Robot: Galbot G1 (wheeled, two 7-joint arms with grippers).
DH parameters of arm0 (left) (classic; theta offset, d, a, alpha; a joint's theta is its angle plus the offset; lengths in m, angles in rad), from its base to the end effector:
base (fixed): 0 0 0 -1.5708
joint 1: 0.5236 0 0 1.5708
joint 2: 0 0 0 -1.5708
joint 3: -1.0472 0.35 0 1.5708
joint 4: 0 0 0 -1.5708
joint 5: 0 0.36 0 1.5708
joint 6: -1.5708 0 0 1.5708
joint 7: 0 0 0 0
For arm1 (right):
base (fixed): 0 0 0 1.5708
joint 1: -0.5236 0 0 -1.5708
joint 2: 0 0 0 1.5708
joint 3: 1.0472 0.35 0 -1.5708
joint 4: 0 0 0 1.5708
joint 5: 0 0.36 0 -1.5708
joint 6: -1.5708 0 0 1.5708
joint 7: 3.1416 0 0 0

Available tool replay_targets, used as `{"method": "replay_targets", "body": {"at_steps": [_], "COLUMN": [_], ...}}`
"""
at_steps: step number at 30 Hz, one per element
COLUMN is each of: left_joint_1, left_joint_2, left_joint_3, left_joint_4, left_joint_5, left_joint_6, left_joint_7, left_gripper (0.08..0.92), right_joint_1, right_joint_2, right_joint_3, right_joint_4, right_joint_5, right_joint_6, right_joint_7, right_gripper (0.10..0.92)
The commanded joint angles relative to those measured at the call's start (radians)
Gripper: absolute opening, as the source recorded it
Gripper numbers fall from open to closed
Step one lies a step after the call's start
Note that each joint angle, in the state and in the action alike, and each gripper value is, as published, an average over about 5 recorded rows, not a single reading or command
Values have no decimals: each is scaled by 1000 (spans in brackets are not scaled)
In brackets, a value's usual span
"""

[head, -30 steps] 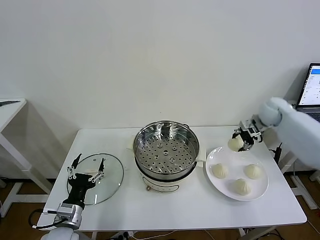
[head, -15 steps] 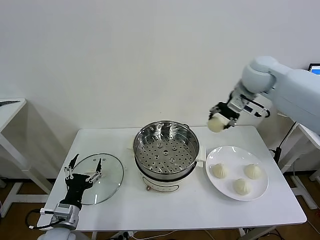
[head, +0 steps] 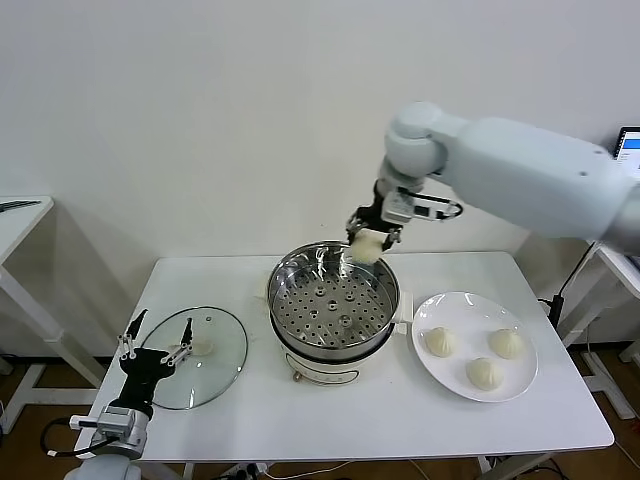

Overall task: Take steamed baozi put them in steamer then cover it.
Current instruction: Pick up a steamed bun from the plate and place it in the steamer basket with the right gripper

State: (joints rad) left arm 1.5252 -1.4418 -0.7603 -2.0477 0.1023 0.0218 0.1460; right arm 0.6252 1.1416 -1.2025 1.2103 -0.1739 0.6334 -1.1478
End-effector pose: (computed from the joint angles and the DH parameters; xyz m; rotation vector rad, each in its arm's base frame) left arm 0.1962 0.0981 -0.2971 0.0164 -3.0633 -0.4957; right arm 0.5746 0.1041 0.0062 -1.9445 0.3102 -2.3984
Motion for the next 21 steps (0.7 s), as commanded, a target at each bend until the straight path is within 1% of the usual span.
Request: {"method": "replay_targets", "body": {"at_steps": [1, 9, 21], "left_joint_1": [-2, -2, -10], "left_joint_2": [3, 4, 1], "left_joint_3": [-21, -34, -33], "left_joint_4": [9, 15, 25], "left_joint_5": [-3, -8, -12], "left_joint_6": [-1, -2, -3], "left_joint_7": [4, 9, 11], "left_gripper": [823, 823, 823], "right_joint_1": [-134, -221, -261], "right_joint_2": [160, 222, 230], "right_joint_3": [34, 124, 152], "right_joint_4": [-205, -378, -421], "right_joint_5": [-78, -173, -191], "right_joint_6": [73, 124, 120], "right_joint_7": [33, 40, 57], "right_gripper": [670, 670, 670]}}
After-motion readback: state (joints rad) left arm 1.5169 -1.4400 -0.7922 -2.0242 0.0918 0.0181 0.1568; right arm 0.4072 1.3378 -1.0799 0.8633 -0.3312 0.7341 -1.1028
